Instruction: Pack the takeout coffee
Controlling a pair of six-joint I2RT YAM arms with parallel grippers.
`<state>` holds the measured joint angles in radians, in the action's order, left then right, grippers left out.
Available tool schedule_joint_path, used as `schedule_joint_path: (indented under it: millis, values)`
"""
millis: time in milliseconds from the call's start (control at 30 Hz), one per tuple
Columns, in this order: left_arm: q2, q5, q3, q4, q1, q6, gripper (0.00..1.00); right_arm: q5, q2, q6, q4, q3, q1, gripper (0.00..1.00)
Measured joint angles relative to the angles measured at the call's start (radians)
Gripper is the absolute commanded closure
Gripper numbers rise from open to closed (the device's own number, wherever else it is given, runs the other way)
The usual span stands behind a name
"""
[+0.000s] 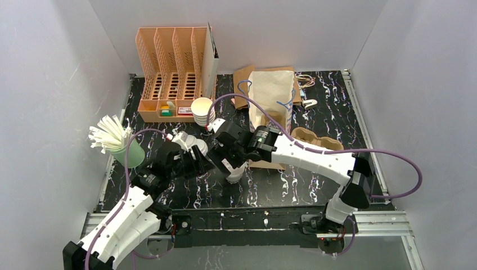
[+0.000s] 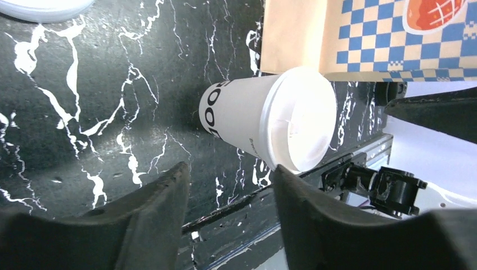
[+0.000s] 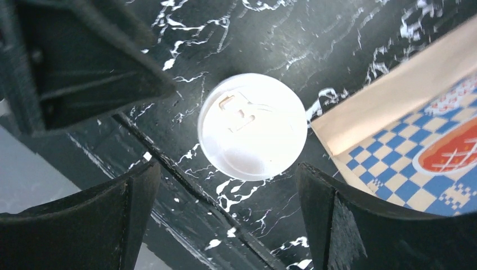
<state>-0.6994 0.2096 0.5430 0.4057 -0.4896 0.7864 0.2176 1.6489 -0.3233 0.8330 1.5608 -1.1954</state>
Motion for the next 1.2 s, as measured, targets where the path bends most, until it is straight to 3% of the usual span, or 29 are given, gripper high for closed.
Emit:
schedule_joint_path:
  millis: [200,333,467,567,733,1200]
  values:
    - [0.082,0.052,-0.119,-0.111,0.0,0.111,0.6,-0.124,-0.071,0.16,-0.058,-0.045,0.042,0.25]
    - [0.157,0.076,-0.184,-0.152,0.0,0.203,0.74,-0.202,-0.072,0.176,-0.095,-0.043,0.126,0.44]
    - [0.217,0.087,-0.209,-0.201,0.0,0.265,0.77,-0.25,-0.058,0.175,-0.112,-0.038,0.166,0.49]
    - [0.205,0.103,-0.215,-0.248,0.0,0.295,0.77,-0.287,-0.029,0.183,-0.126,-0.031,0.167,0.43]
    - [0.154,0.126,-0.225,-0.304,0.0,0.325,0.75,-0.357,0.003,0.253,-0.125,-0.032,0.167,0.02]
    - [0.064,0.165,-0.257,-0.428,-0.003,0.374,0.76,-0.476,-0.113,0.598,-0.24,-0.193,0.167,0.02]
